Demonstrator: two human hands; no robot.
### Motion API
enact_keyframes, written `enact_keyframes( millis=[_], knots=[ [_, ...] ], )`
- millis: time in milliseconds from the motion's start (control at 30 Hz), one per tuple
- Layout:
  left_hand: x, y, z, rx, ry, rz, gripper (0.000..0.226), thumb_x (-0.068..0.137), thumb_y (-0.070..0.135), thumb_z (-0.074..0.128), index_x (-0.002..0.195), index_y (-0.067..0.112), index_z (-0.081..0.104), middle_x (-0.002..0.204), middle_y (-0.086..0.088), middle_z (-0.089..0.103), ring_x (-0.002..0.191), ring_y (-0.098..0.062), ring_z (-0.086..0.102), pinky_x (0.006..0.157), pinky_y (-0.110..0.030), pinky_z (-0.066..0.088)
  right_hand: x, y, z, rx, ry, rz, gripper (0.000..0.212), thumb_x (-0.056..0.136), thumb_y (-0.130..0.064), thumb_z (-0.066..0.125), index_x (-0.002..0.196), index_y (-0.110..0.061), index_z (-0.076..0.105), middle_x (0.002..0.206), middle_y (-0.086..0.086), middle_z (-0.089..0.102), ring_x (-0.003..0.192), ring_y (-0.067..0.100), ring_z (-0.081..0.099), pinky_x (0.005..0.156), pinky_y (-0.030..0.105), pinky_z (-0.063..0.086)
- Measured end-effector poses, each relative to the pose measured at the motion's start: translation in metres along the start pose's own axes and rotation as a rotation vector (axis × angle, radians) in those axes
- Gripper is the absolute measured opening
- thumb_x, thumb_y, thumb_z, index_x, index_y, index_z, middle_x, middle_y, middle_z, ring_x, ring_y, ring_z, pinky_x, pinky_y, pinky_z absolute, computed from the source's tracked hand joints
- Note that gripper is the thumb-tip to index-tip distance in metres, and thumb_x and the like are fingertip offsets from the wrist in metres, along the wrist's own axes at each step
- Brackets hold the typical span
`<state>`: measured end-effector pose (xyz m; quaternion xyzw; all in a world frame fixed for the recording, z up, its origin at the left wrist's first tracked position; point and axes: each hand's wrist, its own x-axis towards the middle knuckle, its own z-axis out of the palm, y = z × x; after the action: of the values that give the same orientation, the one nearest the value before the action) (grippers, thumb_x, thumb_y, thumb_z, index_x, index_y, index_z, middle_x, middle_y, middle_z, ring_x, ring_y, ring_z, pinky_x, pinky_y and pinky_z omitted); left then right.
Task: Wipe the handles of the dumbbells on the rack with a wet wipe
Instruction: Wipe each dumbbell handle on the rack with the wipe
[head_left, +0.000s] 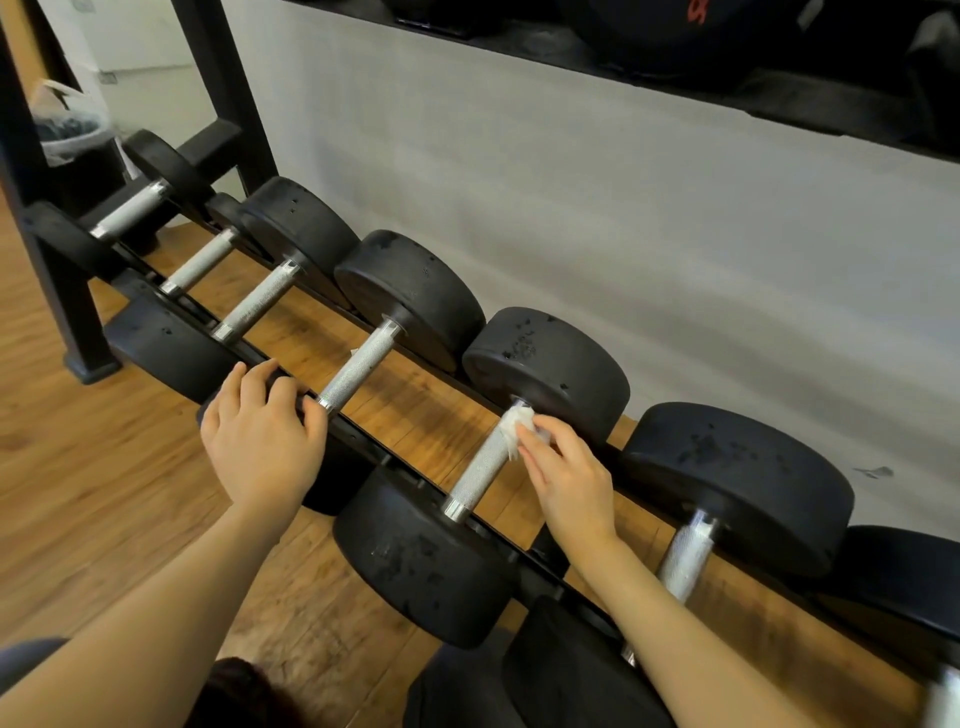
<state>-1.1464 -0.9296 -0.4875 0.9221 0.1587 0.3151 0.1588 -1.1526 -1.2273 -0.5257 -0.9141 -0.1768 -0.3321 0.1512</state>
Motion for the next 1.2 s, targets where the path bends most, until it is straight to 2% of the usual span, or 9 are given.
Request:
enact_keyframes(
  millis=[333, 533, 700, 867, 1000, 1100, 1200],
  knots=[
    [0.001, -0.001, 0.000, 0.004, -0.016, -0.004, 0.031, 0.094, 0.026, 0.048, 0.103, 0.011, 0.074, 0.133, -0.009, 0.060, 0.139, -0.031, 0.037, 0.109, -0.053, 0.031, 0.002, -0.007, 0.002, 0.073, -0.047, 0.055, 0.036, 0.085, -0.012, 0.069, 0.119, -0.001, 0.066, 0.113, 0.012, 0.065, 0.094, 0.019, 0.066, 0.075, 0.028, 0.058],
    [0.001, -0.002, 0.000, 0.016, -0.049, -0.015, 0.024, 0.095, 0.022, 0.054, 0.105, 0.011, 0.073, 0.136, -0.009, 0.058, 0.141, -0.031, 0.035, 0.110, -0.054, 0.029, -0.001, -0.013, 0.000, 0.094, -0.086, 0.038, 0.040, 0.083, -0.008, 0.072, 0.121, 0.002, 0.063, 0.115, 0.013, 0.063, 0.097, 0.020, 0.066, 0.076, 0.030, 0.060],
    [0.002, -0.001, -0.001, 0.019, -0.059, -0.017, 0.024, 0.095, 0.022, 0.054, 0.106, 0.010, 0.073, 0.136, -0.009, 0.058, 0.141, -0.031, 0.034, 0.111, -0.054, 0.028, 0.005, -0.012, 0.000, 0.109, -0.086, 0.130, 0.039, 0.085, -0.009, 0.071, 0.123, 0.000, 0.062, 0.113, 0.013, 0.063, 0.095, 0.021, 0.065, 0.072, 0.031, 0.059],
    [0.002, -0.002, 0.000, 0.022, -0.060, -0.007, 0.024, 0.095, 0.023, 0.054, 0.106, 0.010, 0.073, 0.136, -0.010, 0.058, 0.141, -0.032, 0.035, 0.110, -0.054, 0.029, 0.000, -0.015, -0.002, 0.105, -0.134, 0.059, 0.039, 0.088, -0.010, 0.067, 0.125, 0.001, 0.061, 0.117, 0.013, 0.062, 0.101, 0.021, 0.064, 0.076, 0.032, 0.059],
    [0.002, -0.003, 0.001, 0.008, -0.047, 0.007, 0.034, 0.094, 0.029, 0.046, 0.103, 0.010, 0.073, 0.136, -0.009, 0.058, 0.140, -0.032, 0.036, 0.110, -0.054, 0.030, 0.004, -0.014, -0.005, 0.165, -0.116, 0.109, 0.036, 0.089, -0.009, 0.066, 0.123, 0.001, 0.061, 0.116, 0.012, 0.062, 0.100, 0.018, 0.064, 0.079, 0.029, 0.058],
    [0.002, -0.003, 0.001, 0.002, -0.048, 0.005, 0.032, 0.093, 0.028, 0.048, 0.103, 0.011, 0.073, 0.136, -0.009, 0.058, 0.141, -0.032, 0.035, 0.110, -0.054, 0.029, -0.001, -0.021, -0.005, 0.269, -0.175, 0.170, 0.038, 0.094, -0.025, 0.055, 0.124, -0.002, 0.061, 0.115, 0.007, 0.063, 0.102, 0.013, 0.064, 0.085, 0.029, 0.056],
    [0.002, -0.004, 0.000, 0.004, -0.063, 0.004, 0.026, 0.094, 0.025, 0.053, 0.103, 0.011, 0.073, 0.137, -0.009, 0.058, 0.141, -0.032, 0.034, 0.111, -0.054, 0.028, -0.003, -0.018, -0.002, 0.399, -0.230, 0.287, 0.047, 0.097, -0.053, 0.044, 0.123, -0.018, 0.059, 0.108, -0.020, 0.060, 0.100, -0.002, 0.059, 0.087, 0.020, 0.050]
  ],
)
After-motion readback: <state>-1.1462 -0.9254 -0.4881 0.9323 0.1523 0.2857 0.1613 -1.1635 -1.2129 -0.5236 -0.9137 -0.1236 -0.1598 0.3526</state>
